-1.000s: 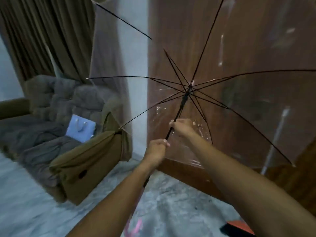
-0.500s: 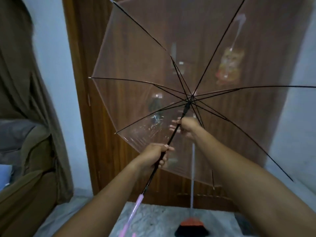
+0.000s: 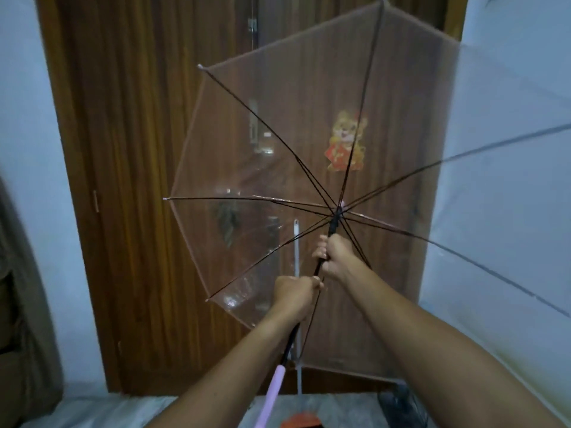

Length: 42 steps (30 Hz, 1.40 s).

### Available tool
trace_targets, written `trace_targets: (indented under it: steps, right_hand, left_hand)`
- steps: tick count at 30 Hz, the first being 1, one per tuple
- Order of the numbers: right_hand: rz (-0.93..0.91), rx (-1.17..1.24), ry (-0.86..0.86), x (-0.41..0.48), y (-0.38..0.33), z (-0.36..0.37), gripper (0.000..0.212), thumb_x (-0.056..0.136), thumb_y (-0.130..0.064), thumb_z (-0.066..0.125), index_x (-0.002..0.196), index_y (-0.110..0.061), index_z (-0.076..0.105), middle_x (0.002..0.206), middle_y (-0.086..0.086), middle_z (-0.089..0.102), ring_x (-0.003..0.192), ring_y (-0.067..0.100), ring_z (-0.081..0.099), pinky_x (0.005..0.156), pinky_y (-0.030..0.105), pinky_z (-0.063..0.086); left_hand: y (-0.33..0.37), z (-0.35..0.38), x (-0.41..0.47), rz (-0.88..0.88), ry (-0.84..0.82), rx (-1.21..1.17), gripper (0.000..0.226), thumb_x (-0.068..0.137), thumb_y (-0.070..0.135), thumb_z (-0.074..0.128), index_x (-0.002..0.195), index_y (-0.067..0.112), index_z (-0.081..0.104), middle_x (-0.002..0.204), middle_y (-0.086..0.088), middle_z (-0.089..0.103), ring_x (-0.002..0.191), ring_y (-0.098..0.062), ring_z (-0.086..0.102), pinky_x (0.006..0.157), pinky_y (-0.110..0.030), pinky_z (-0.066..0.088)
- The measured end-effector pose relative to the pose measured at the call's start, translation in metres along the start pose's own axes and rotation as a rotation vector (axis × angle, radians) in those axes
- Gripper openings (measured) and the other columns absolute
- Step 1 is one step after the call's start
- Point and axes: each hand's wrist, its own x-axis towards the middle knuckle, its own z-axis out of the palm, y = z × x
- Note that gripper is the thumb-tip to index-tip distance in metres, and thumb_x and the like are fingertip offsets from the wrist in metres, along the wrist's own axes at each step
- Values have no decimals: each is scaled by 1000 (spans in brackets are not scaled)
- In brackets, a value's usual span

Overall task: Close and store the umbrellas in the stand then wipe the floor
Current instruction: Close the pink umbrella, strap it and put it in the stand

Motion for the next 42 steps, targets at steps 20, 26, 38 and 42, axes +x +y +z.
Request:
trace_targets:
  steps: [20, 26, 38, 42]
  right_hand:
    - [-11, -29, 28, 12, -19, -50, 20, 107, -17, 43, 98, -3, 54, 66, 11, 54, 30, 9, 46, 37, 21, 48]
    - [-29, -5, 86, 18, -31, -51, 39, 108, -34, 41, 85, -6, 55, 59, 6, 50, 27, 7, 42, 37, 19, 47]
    - [87, -159, -48, -3, 3, -24, 37, 109, -30, 30, 77, -14, 40, 46, 1, 41, 35, 19, 57, 54, 39, 60]
    - [137, -98, -104, -14, 20, -8, 42, 110, -25, 29, 71, -14, 38, 39, 1, 41, 32, 17, 55, 48, 34, 57]
  left_hand:
    - [-20, 37, -20, -57, -94, -17, 29, 100, 27, 54, 90, 10, 75, 43, 3, 41, 31, -10, 34, 36, -15, 25]
    - [-19, 30, -23, -27, -120, 34, 30, 100, 27, 55, 88, 9, 76, 40, 2, 39, 30, -10, 33, 34, -16, 23]
    - [-20, 12, -5, 17, -39, 28, 32, 96, 21, 60, 70, 9, 72, 38, -2, 41, 27, -15, 32, 38, -18, 22]
    - [-25, -3, 7, 11, 8, 64, 34, 95, 24, 61, 64, 12, 71, 37, -2, 41, 30, -17, 34, 38, -17, 24]
